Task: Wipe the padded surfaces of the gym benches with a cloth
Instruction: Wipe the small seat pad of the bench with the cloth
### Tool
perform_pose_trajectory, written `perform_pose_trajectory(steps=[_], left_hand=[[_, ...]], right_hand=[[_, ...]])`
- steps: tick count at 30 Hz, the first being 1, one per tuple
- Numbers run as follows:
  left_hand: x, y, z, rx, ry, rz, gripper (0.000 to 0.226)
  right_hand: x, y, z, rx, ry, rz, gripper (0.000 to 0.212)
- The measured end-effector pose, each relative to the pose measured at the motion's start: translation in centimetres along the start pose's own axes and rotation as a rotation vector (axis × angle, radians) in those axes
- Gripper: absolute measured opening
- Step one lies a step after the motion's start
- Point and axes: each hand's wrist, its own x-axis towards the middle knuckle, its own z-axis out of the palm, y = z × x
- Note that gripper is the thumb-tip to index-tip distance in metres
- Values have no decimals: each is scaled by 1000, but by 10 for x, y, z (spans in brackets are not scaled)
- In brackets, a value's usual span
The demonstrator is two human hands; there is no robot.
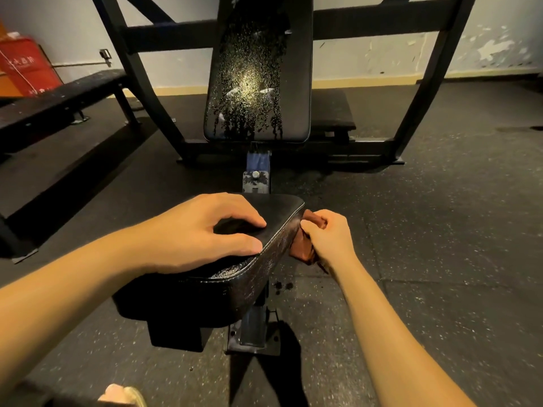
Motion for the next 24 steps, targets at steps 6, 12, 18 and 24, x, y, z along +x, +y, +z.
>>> perform_pose_trajectory(steps=[6, 12, 18, 24], left_hand=[[2, -3, 1, 10, -8, 12, 55], [1, -3, 0, -10, -17, 3, 52], [-1, -2, -1, -9, -2, -5, 51], [0, 0, 3, -9, 28, -43, 71]], right_hand=[[11, -17, -12, -27, -27, -43, 5], [21, -9, -7, -62, 70, 77, 8], [11, -19, -12, -78, 2, 60, 12], [6, -45, -39, 45, -328, -21, 6]])
